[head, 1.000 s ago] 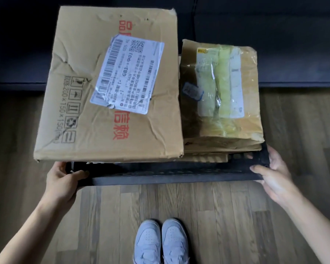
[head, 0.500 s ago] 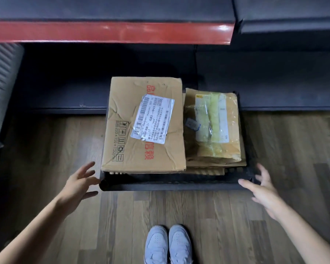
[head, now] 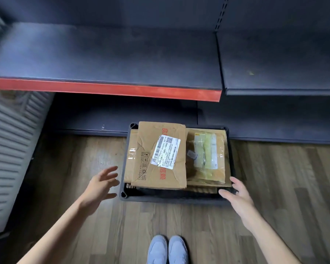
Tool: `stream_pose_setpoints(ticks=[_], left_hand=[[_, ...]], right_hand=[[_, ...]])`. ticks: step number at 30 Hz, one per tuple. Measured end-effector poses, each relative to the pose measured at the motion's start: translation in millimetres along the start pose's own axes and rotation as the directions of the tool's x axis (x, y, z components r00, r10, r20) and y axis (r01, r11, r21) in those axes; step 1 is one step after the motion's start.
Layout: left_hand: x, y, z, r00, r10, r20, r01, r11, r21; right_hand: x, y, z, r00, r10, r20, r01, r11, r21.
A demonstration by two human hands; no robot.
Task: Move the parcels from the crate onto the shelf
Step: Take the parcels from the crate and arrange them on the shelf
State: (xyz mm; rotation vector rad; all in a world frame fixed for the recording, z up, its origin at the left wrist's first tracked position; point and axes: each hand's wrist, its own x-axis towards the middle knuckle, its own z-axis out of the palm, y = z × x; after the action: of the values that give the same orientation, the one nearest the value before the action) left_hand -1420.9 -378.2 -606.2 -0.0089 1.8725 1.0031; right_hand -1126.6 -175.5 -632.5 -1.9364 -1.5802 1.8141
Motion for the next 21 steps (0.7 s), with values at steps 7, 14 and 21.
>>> stream_pose_setpoints(ticks=[7, 14, 21], left_hand=[[-7.9, -4.3, 40.9, 0.999, 0.05, -0.006, -0.051, 0.984, -0.168], [2.5, -22.0, 73.2, 0.999, 0.003, -0.037, -0.015, 0.946, -0.324], [9.9, -29.5, 97.9, 0.99, -0.055, -0.13, -0.024, 0.843, -0.537]], right_hand=[[5.0, -33.9, 23.2, 0.994, -0.103, 0.049, 0.104, 0.994, -0.035], [8.6, -42.2, 56.6, 0.985, -0.138, 0.108, 0.147, 0.986, -0.079], [27.9, -62.4, 80.3, 0.979, -0.133, 0.156, 0.142, 0.989, -0.048]])
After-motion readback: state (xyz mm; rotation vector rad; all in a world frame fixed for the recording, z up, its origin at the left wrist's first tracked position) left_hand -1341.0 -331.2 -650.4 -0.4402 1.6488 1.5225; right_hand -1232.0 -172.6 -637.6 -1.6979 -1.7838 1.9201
